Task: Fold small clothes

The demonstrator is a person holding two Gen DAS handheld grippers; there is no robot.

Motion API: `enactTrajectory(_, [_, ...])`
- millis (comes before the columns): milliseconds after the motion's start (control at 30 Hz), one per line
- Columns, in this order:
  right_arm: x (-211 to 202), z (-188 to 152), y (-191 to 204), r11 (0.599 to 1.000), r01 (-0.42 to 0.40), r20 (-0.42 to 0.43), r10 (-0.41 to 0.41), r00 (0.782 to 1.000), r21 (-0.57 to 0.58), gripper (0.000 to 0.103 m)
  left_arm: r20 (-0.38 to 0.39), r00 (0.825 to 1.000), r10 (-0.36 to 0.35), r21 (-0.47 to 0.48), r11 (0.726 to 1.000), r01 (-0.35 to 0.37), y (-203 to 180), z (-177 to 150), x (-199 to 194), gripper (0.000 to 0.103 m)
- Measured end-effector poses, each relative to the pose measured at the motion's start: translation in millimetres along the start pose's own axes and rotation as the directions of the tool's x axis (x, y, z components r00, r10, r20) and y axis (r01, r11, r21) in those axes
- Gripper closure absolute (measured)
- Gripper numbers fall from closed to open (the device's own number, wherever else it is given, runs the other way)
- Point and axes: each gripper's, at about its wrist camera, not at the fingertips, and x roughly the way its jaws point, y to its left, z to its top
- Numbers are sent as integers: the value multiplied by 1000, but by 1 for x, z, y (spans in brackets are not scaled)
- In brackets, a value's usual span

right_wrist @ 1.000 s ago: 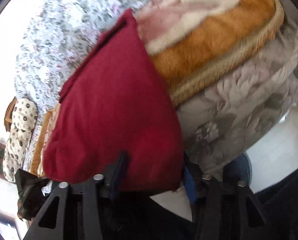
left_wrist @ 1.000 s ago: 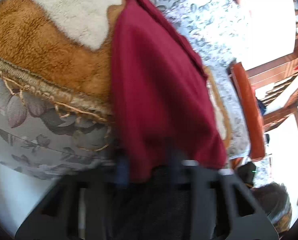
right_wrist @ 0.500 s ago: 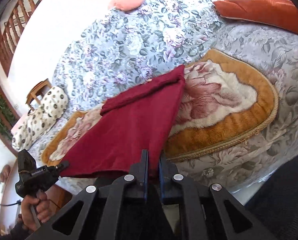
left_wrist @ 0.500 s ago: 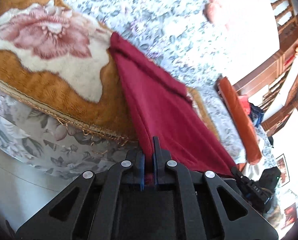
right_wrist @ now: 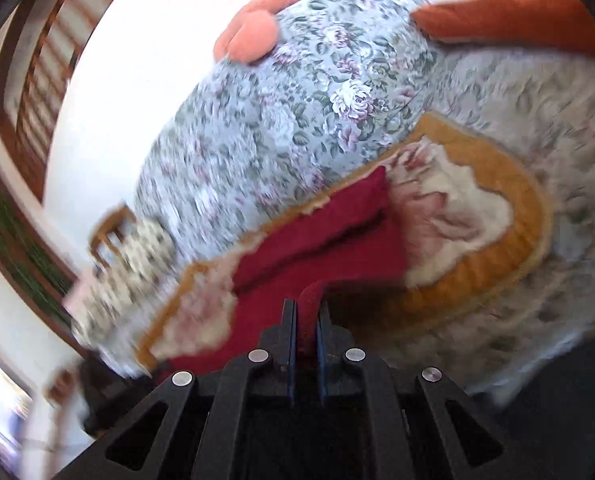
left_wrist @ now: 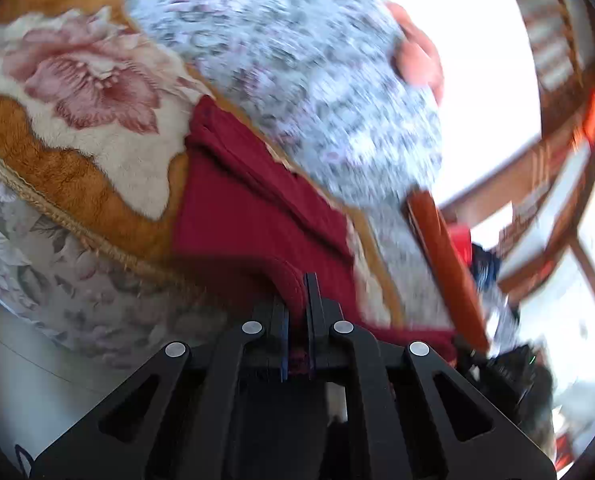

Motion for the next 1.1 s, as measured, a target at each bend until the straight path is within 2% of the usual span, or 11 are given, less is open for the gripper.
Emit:
enactTrajectory(200, [69,63,-15,993,-61,8,60,998,97,96,84,996,-9,-8,1000,10,-13,67,45,99])
enactTrajectory(400, [149,143,-23,996,2,28,-4,1000,86,96,80,996,46,54,997,-50,-27,158,134,99])
enactTrajectory(500, [193,165,-37,994,59,26,-62,998,95,96,45,989,140,71,987,-143,-15,179,179,98])
enactTrajectory(700, [266,167,-62,990,130,-62,-126,990,59,95,-5,951,309,114,945,-307,22,182,228,95])
enactTrajectory(733, [270,165,-65,988,143,-58,-140,988,52,94,-19,942,334,118,937,-330,26,182,234,92])
enactTrajectory(833, [278,167,-69,984,175,-36,-174,984,33,73,-66,934,352,104,933,-344,31,183,243,71])
enactTrajectory(933, [274,168,-61,987,159,21,-159,987,8,64,-19,938,346,89,935,-343,16,185,231,48])
enactTrajectory(967, [270,168,-56,988,152,41,-151,988,-15,63,25,932,362,91,927,-363,7,184,220,31])
enactTrajectory(1000, [265,167,-49,986,155,62,-152,986,-55,63,71,926,370,93,922,-376,-1,183,210,21])
enactTrajectory(1033, [261,165,-44,984,153,72,-147,987,-87,63,117,918,378,97,916,-390,-10,180,198,20])
enactTrajectory(1100, [256,158,-35,974,167,78,-156,985,-155,63,178,884,432,101,886,-453,-24,170,177,20])
